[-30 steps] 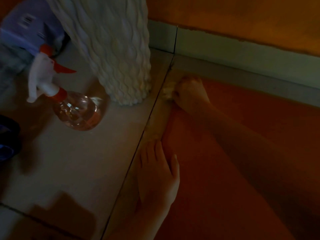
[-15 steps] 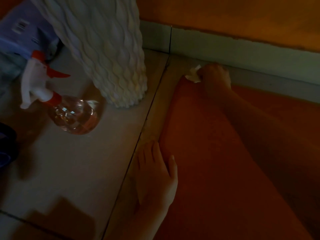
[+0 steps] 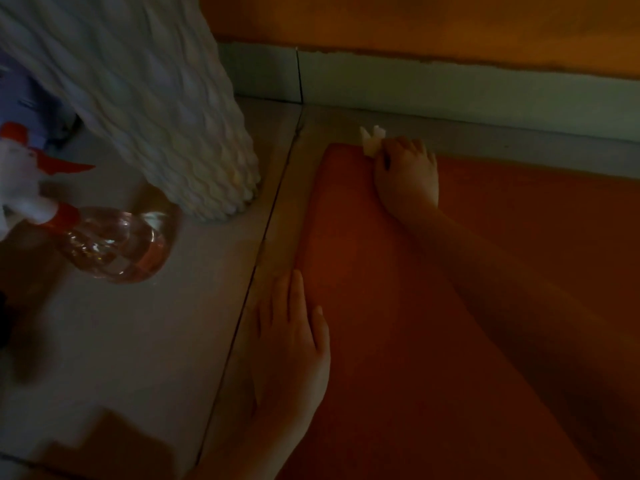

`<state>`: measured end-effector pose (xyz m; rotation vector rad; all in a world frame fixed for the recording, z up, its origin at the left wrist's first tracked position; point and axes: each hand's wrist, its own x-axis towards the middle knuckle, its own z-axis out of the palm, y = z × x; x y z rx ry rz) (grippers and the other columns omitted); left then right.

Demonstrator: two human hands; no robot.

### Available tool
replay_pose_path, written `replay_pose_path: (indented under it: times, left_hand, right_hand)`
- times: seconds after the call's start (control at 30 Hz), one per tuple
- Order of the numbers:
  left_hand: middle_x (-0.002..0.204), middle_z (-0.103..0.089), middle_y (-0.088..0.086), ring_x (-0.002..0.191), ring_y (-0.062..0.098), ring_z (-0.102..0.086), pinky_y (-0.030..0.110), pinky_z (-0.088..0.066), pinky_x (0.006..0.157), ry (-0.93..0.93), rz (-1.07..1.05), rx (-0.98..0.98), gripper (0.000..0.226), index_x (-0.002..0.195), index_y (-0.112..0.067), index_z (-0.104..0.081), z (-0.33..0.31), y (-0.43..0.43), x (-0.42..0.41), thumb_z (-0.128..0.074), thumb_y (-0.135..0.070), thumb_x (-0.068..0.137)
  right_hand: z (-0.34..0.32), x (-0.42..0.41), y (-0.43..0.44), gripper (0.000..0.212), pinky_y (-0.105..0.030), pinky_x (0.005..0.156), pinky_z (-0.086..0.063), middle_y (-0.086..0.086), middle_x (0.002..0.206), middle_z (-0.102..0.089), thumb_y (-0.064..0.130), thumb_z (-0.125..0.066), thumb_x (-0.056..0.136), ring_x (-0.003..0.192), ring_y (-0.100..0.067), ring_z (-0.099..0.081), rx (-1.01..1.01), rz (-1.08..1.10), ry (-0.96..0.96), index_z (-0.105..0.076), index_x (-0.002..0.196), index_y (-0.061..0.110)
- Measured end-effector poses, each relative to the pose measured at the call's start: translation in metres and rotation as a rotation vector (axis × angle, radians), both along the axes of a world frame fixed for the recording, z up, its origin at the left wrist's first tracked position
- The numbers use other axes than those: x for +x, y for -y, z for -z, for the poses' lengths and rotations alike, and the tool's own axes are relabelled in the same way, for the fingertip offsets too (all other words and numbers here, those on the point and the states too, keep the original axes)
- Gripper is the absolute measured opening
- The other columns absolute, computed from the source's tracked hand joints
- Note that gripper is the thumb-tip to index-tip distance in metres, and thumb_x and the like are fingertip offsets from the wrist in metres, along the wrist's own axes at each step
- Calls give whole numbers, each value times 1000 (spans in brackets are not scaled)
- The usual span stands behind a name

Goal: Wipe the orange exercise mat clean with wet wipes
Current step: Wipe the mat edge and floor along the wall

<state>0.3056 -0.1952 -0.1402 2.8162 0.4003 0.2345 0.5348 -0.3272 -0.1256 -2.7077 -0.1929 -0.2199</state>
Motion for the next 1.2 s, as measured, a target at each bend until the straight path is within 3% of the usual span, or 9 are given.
replay_pose_path:
  times: [0.13, 0.33, 0.47, 0.53, 0.67, 0.8, 1.07, 1.2]
  left_hand:
    - [141, -49, 10, 127, 20, -37, 54, -46, 98, 34, 66, 11, 48, 138, -10, -44, 5, -3, 0, -33, -31, 95]
    - [140, -47, 8, 122, 27, -49, 52, -47, 97, 2, 119, -36, 52, 133, -5, -50, 0, -5, 13, -36, -29, 90]
    - [158, -24, 3, 142, 21, -26, 41, -20, 118, -8, 188, -96, 51, 149, -12, -31, -19, 12, 93, -32, -32, 101]
    - [161, -15, 2, 147, 19, -14, 41, -13, 120, -29, 183, -132, 53, 152, -13, -23, -20, 25, 135, -24, -33, 103]
    - [157, -28, 4, 146, 20, -18, 43, -20, 118, 11, 152, -25, 67, 148, -13, -34, -2, 33, 153, -10, -44, 94]
    - [153, -36, 7, 145, 22, -24, 44, -24, 116, 58, 152, -44, 64, 144, -10, -42, -1, 30, 152, -18, -42, 95]
    - [154, -33, 4, 145, 21, -25, 43, -23, 117, 28, 156, -40, 64, 145, -12, -40, -3, 29, 151, -16, -45, 95]
    - [155, -32, 4, 146, 21, -22, 43, -21, 118, 21, 154, -9, 65, 146, -11, -39, -2, 29, 152, -14, -43, 95]
  right_hand:
    - [0, 0, 1, 28, -36, 94, -34, -8, 117, -60, 22, -41, 97, 112, -26, -50, 8, -9, 11, -62, 109, 8]
    - [0, 2, 1, 30, -37, 94, -35, -7, 120, -59, 23, -40, 97, 112, -25, -51, 15, -17, 23, -62, 112, 9]
    - [3, 5, 2, 32, -36, 93, -35, -3, 125, -57, 25, -40, 98, 114, -24, -50, 15, -13, 54, -62, 115, 11]
    - [3, 5, 2, 31, -35, 92, -35, -3, 121, -59, 25, -39, 99, 112, -23, -51, 15, -12, 59, -64, 113, 12]
    - [5, 8, 3, 31, -34, 95, -35, -2, 117, -62, 26, -39, 100, 111, -22, -53, 23, -4, 49, -65, 109, 13]
    - [0, 10, 1, 32, -34, 94, -35, -2, 116, -62, 27, -39, 100, 112, -22, -52, 31, 10, 4, -66, 108, 13]
    - [-23, 21, 62, 31, -40, 94, -33, -9, 125, -53, 22, -45, 95, 120, -30, -41, -256, -9, -150, -65, 112, 7]
    - [-25, 21, 74, 30, -41, 98, -31, -11, 125, -54, 18, -44, 95, 122, -31, -40, -276, 63, -171, -64, 113, 7]
